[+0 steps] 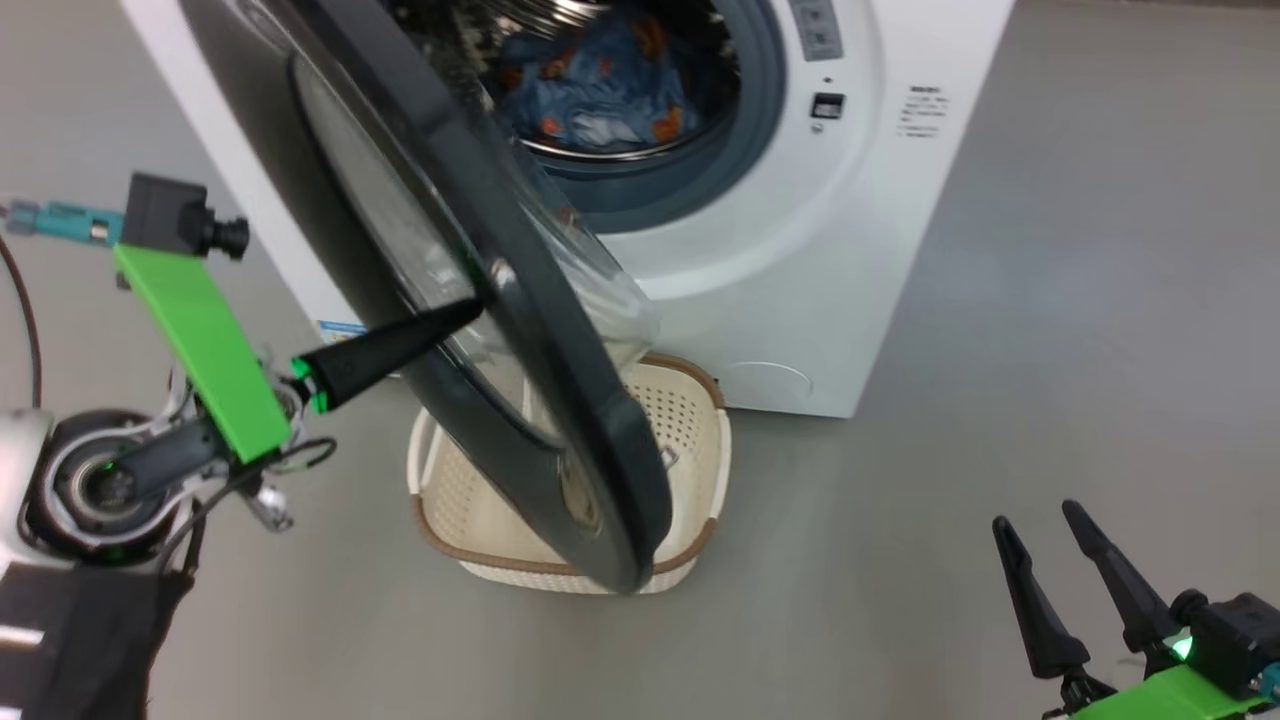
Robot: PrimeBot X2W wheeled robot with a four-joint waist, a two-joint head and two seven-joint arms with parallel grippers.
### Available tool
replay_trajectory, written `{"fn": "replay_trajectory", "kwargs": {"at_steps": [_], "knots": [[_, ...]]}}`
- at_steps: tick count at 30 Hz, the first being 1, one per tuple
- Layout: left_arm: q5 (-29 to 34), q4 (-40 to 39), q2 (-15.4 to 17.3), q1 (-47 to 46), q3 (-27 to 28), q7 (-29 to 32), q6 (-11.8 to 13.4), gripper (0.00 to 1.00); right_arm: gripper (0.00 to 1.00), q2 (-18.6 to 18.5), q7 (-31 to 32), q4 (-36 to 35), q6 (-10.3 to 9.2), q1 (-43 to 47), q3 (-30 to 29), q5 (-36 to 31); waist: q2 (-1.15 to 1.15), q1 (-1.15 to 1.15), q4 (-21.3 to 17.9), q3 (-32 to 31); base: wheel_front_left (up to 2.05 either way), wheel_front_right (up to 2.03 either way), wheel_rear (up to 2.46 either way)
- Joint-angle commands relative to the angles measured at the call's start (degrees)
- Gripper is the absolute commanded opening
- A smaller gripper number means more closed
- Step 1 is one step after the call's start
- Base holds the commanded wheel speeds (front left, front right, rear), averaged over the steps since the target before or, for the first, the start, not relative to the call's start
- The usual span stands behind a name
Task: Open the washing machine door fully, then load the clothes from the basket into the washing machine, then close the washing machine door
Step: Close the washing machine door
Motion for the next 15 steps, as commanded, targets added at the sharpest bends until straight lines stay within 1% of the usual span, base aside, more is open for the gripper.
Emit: {"fn": "replay_trajectory", "kwargs": {"at_steps": [1,6,11,15], "knots": [[0.5,-0.8,1.3,-3.8,1.9,-1.2,-0.4,0.0,1.0,-0.8,-0.3,-1.5,0.09,-1.9,0.8,-0.5,0.0,0.0,-2.7,1.7,0.0,0.0,0.0],[1.5,1.8,-0.4,-6.7,1.1,-5.7,-0.4,0.0,1.0,-0.4,-0.3,-1.8,0.09,-2.3,0.5,-0.5,0.0,0.0,-5.5,2.4,0.0,0.0,0.0],[2.4,4.2,-0.8,-8.9,0.3,-10.3,-0.4,0.0,1.0,0.0,-0.3,-1.4,0.09,-3.1,0.5,-0.4,0.0,0.0,-7.5,2.7,0.0,0.0,0.0],[2.4,5.1,-0.4,-9.4,-0.6,-12.1,-0.4,0.0,1.0,0.3,-0.3,-1.2,0.09,-3.3,0.6,-0.4,0.0,0.0,-8.0,2.5,0.0,0.0,0.0]]}}
